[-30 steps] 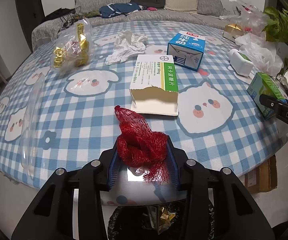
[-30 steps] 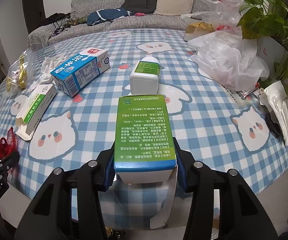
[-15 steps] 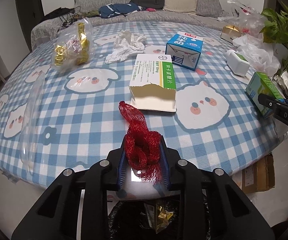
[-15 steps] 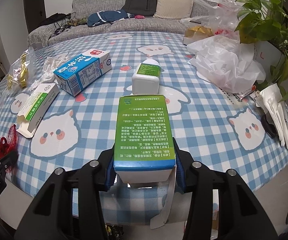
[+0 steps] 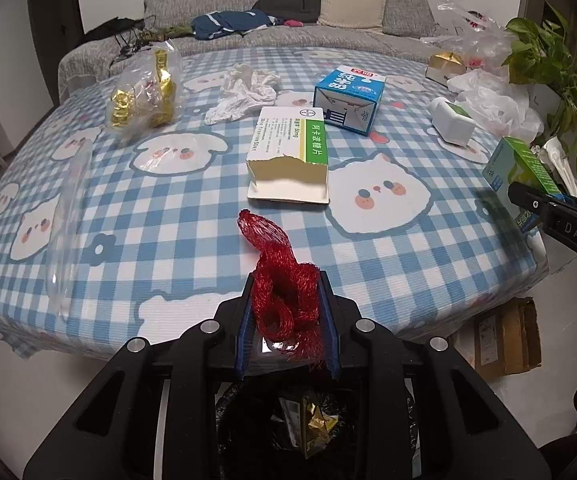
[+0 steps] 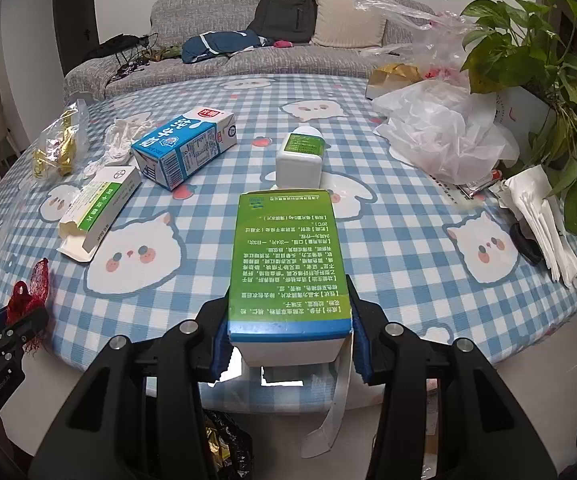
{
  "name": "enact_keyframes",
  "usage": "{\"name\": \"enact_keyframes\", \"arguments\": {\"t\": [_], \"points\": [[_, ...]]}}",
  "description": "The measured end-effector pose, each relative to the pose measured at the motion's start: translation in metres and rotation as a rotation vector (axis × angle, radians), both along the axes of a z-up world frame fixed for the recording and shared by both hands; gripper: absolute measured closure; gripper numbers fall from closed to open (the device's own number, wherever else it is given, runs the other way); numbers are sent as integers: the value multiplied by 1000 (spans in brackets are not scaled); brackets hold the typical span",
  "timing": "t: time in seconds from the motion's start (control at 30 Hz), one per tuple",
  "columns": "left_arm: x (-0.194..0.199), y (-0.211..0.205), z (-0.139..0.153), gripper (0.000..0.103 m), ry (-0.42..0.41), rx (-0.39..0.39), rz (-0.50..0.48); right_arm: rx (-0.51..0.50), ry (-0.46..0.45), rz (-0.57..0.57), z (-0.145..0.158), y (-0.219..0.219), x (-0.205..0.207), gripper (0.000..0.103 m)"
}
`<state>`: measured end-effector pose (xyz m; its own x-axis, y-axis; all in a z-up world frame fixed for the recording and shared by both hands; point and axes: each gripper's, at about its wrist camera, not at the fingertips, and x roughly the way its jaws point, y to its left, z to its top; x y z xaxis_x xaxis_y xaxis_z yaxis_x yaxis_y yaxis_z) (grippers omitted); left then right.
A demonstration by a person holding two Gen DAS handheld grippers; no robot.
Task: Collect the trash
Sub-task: 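Lift the red net and green box and carry them over the bin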
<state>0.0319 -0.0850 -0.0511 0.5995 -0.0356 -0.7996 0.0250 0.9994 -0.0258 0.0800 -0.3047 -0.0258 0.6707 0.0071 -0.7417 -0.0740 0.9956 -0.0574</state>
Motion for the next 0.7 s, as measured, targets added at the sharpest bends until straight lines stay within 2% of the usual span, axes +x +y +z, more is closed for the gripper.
{"name": "enact_keyframes", "arguments": {"t": [0.33, 0.7], "points": [[-28, -1, 17, 76, -41, -2, -12, 15, -52, 25, 23, 5, -37, 58], [-51, -3, 27, 76, -66, -20, -25, 5, -80, 50, 31, 13, -72, 58]]}}
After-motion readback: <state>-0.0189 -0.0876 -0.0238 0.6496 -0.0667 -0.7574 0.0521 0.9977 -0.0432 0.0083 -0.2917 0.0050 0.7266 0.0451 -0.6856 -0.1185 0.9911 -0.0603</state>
